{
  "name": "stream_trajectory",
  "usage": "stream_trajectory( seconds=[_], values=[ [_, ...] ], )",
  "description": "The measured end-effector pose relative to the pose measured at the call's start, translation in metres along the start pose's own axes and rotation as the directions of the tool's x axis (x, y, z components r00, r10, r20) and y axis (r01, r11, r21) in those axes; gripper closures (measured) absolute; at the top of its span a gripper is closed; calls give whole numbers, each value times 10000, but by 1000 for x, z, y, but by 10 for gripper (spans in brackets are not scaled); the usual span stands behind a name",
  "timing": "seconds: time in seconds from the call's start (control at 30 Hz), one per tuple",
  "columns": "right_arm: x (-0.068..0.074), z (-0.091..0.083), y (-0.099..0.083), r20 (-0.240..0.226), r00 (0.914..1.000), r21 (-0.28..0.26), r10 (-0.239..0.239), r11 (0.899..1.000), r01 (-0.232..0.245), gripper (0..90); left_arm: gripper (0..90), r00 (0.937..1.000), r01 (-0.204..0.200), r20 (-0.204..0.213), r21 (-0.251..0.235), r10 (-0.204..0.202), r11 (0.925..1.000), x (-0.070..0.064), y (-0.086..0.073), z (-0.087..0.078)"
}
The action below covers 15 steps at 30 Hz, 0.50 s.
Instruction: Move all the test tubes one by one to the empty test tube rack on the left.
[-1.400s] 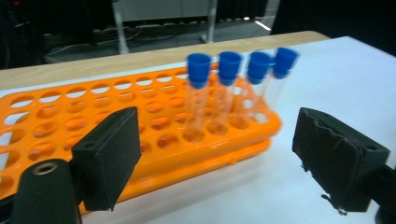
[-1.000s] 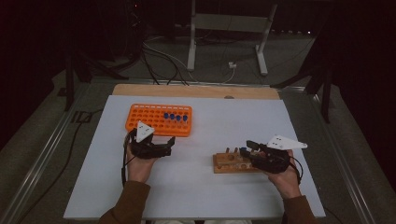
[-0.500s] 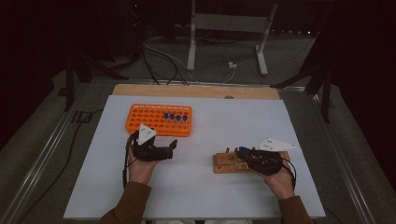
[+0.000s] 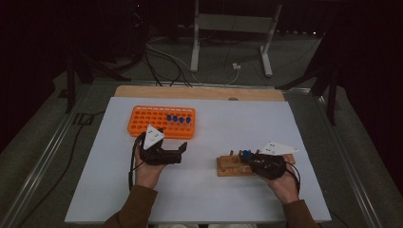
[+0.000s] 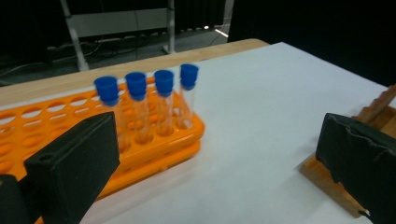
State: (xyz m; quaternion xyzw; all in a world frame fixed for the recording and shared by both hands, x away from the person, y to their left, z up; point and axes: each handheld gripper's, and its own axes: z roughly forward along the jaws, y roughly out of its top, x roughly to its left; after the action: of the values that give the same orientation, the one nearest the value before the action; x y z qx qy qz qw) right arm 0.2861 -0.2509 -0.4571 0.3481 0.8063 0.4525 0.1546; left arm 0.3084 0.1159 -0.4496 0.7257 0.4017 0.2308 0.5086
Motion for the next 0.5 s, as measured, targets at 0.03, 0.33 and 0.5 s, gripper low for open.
stream_trajectory(
  seconds=[0.03,0.33,0.5],
  values=[
    [0,0,0,-1,10000,7,0,10000,0,767,7,10000,-50,69,-33,50,10000,-2,1,0],
    [-1,-2,1,36,10000,37,54,10000,-54,769,7,9979,-353,534,-316,370,9989,-17,11,-2],
    [0,-4,3,24,10000,-3,44,10000,-44,770,7,9957,-479,772,-380,507,9981,-24,14,-3]
  ],
)
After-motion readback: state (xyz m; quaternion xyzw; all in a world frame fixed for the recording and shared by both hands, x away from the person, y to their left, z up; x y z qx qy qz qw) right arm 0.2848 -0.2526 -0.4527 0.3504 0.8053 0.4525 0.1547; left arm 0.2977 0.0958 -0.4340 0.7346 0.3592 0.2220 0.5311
